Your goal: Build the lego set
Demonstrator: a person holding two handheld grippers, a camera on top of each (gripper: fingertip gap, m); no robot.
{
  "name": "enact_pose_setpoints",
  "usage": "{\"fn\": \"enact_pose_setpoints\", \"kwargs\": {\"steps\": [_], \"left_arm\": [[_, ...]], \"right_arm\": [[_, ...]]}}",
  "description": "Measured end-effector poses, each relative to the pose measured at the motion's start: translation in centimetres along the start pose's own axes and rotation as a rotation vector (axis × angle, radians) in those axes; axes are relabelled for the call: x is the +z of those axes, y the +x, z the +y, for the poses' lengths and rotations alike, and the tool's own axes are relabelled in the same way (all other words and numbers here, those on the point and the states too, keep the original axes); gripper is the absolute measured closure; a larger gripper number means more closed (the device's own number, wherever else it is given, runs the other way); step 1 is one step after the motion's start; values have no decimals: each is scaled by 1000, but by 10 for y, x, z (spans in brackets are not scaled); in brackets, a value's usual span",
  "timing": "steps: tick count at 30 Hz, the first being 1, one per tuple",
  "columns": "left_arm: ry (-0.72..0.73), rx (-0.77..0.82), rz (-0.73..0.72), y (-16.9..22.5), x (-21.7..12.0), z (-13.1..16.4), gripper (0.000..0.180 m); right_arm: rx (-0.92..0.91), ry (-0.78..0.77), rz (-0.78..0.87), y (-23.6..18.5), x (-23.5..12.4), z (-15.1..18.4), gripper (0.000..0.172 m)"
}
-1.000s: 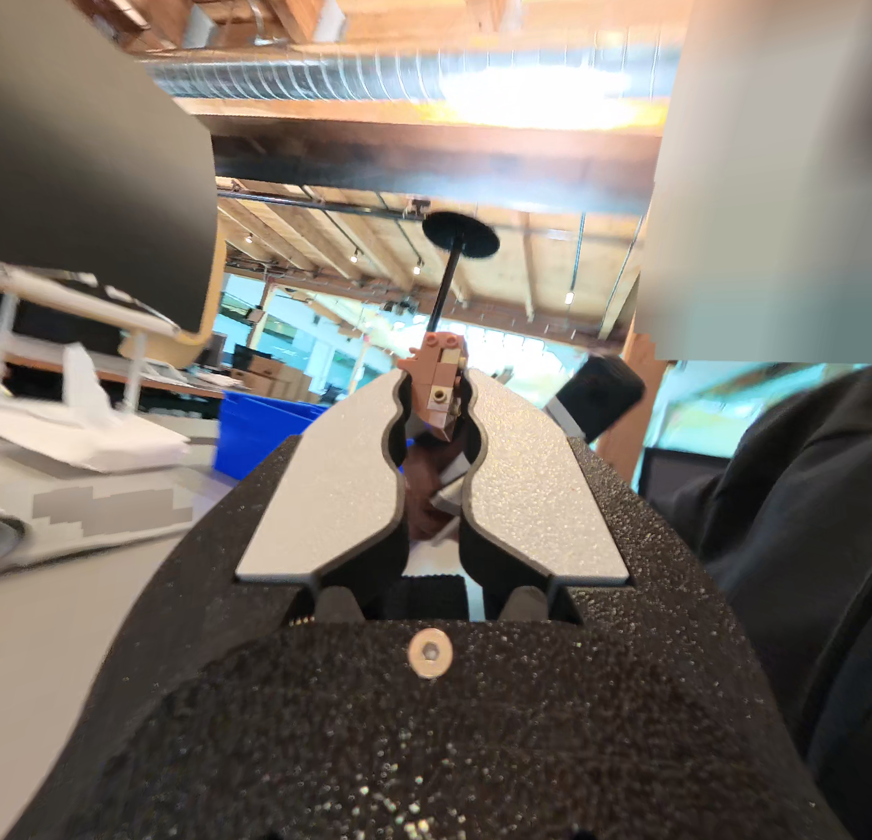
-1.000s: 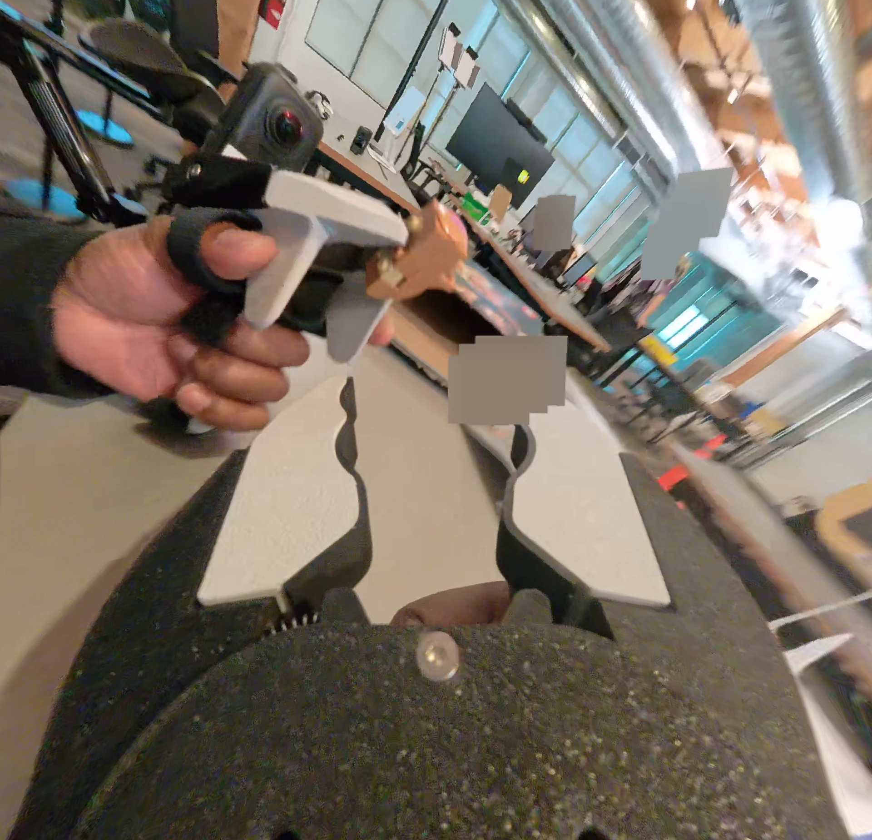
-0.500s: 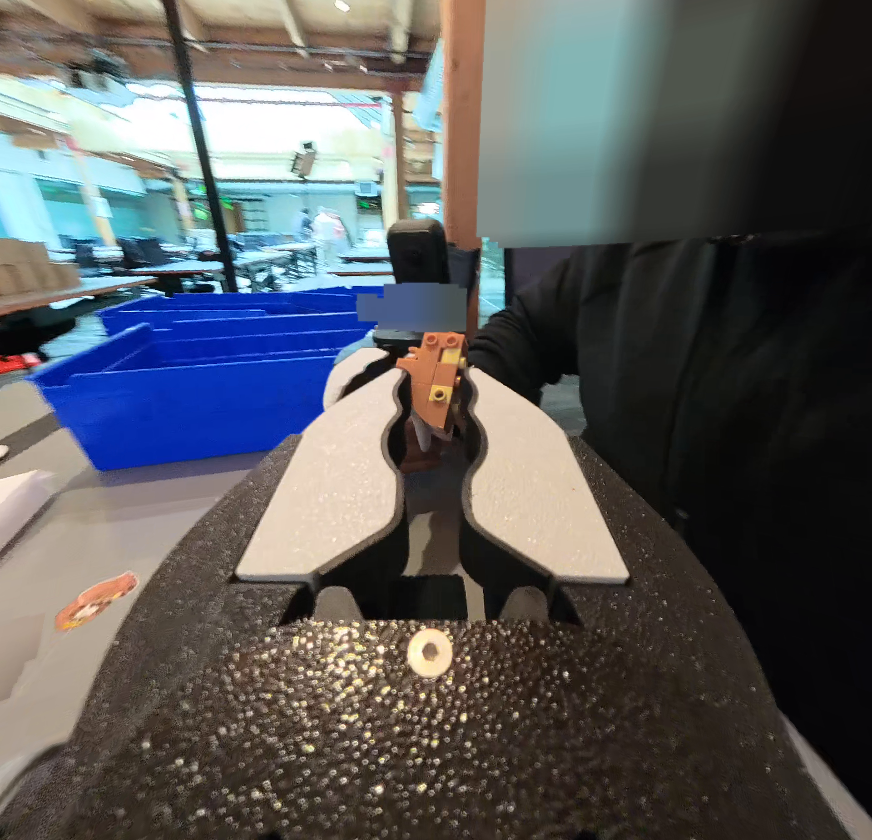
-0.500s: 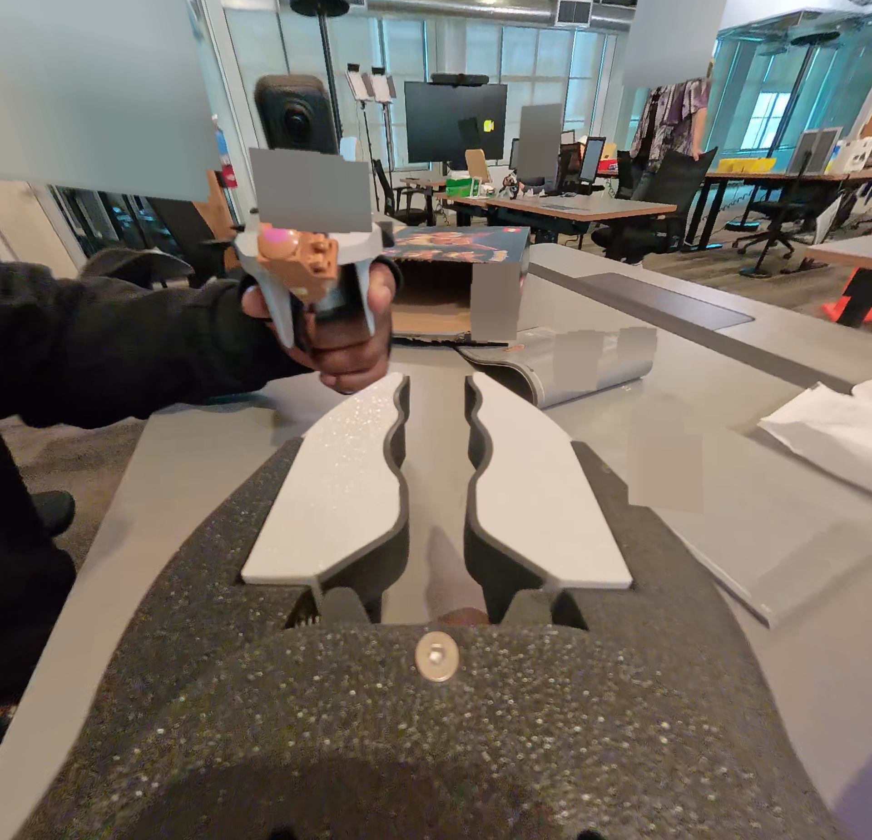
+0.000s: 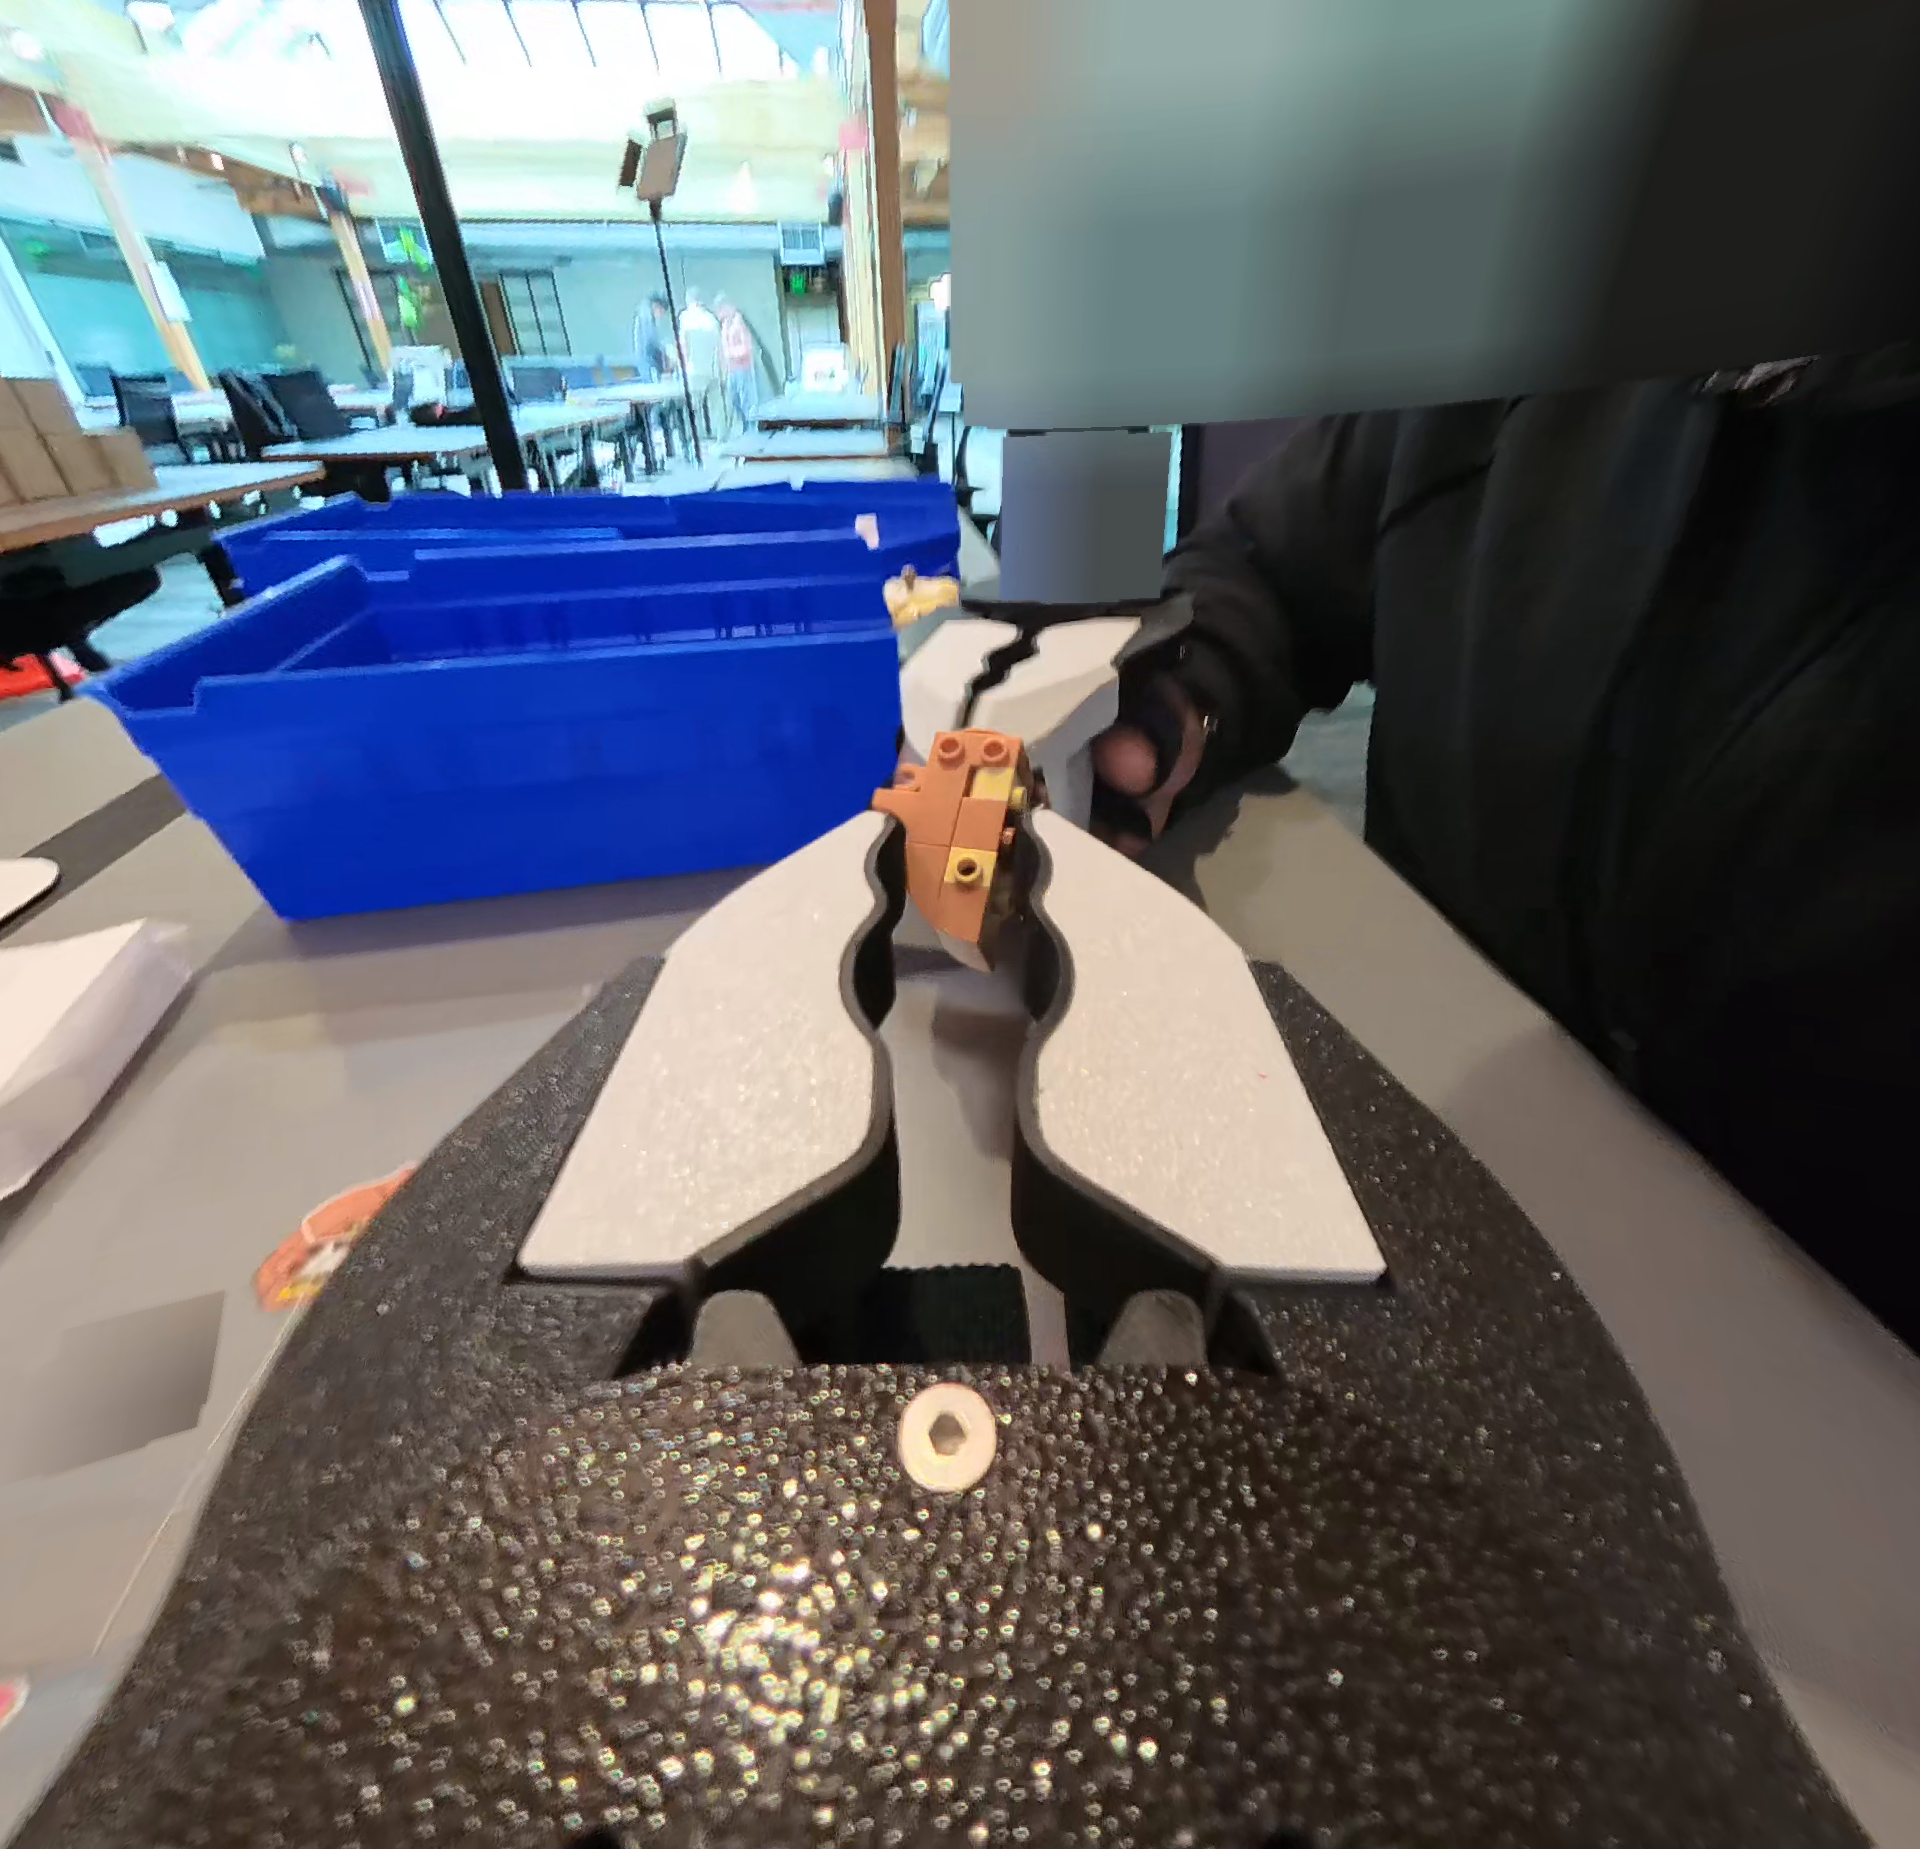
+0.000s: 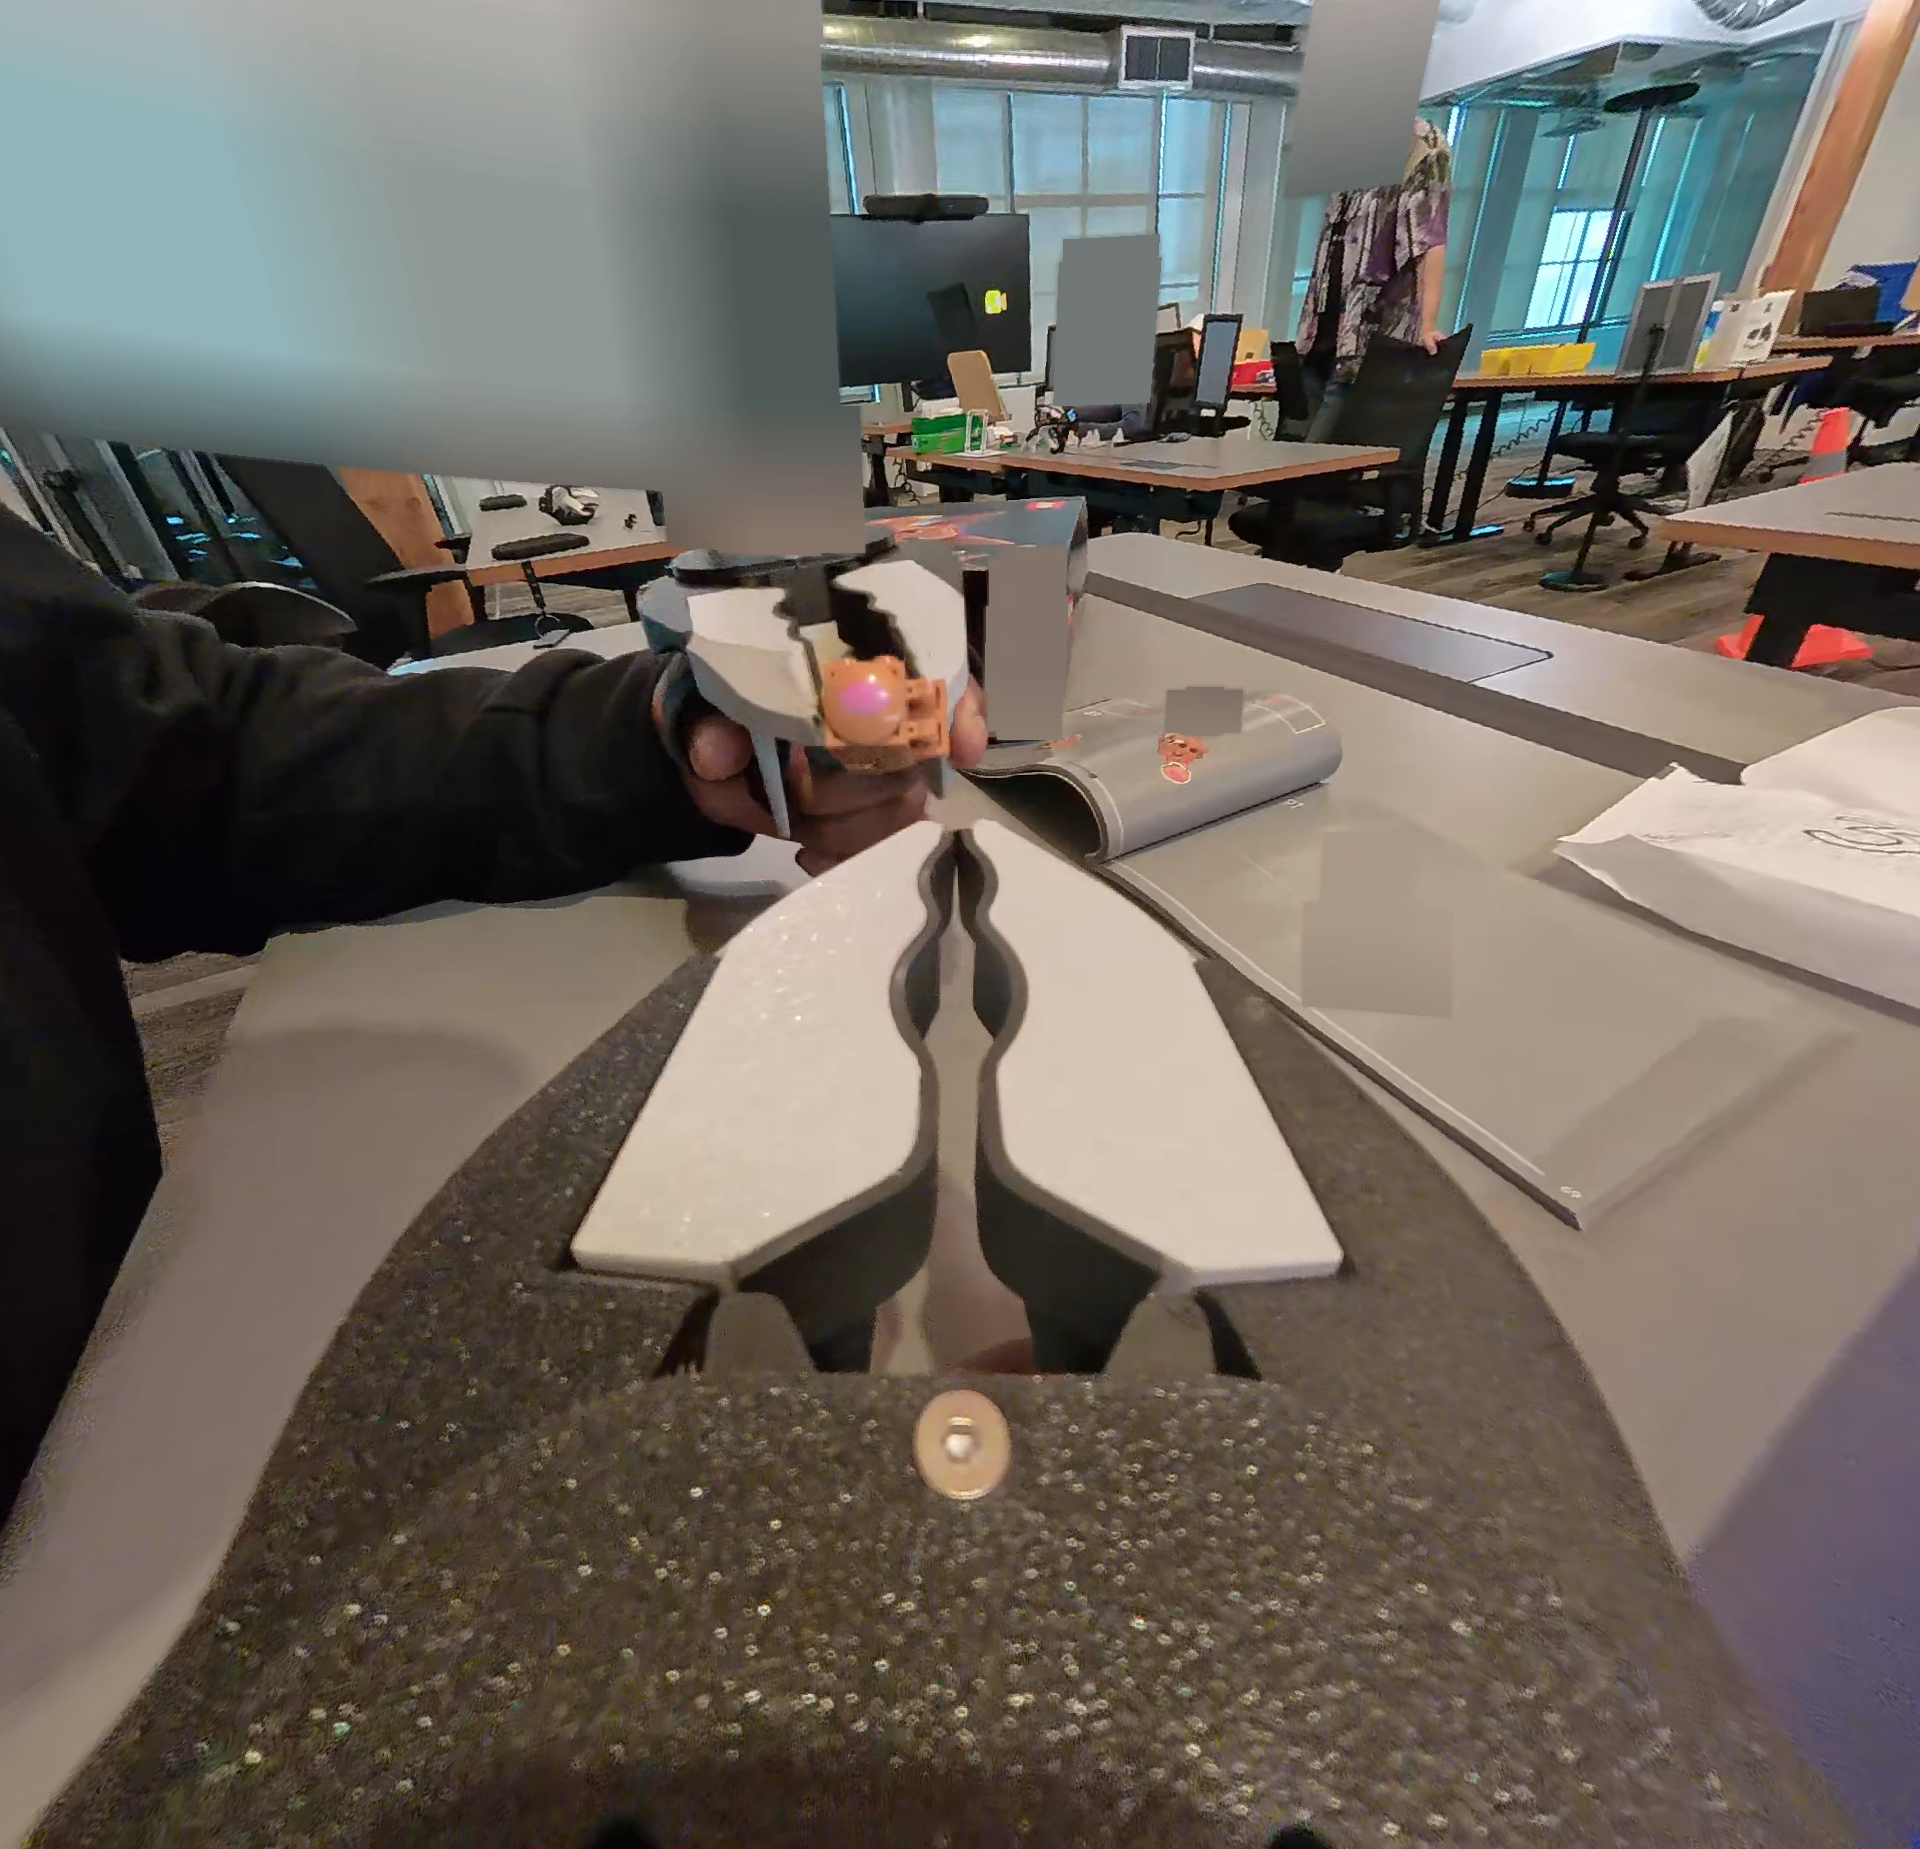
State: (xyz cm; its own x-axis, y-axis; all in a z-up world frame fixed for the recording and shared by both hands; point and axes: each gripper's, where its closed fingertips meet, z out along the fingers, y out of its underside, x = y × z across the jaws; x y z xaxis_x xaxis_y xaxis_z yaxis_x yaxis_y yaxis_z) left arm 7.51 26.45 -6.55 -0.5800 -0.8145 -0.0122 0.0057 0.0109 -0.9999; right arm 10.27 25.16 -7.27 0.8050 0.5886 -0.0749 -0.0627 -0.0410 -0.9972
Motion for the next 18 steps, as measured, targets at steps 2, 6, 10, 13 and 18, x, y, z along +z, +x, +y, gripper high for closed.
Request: {"fn": "enact_pose_setpoints", "kwargs": {"steps": [2, 6, 10, 13, 18], "left_arm": [[-38, 10, -21, 0, -1, 5, 161], [-104, 13, -55, -2, -1, 15, 161], [-181, 25, -99, -5, -3, 25, 161], [-239, 50, -138, -8, -5, 30, 161], [-290, 70, -164, -10, -13, 37, 161]], "right_arm": [[17, -11, -2, 1, 0, 2, 172], [51, -25, 10, 7, -1, 4, 172], [41, -47, 7, 6, 0, 7, 172], [35, -52, 3, 5, 0, 8, 172], [57, -58, 2, 7, 1, 9, 172]]}}
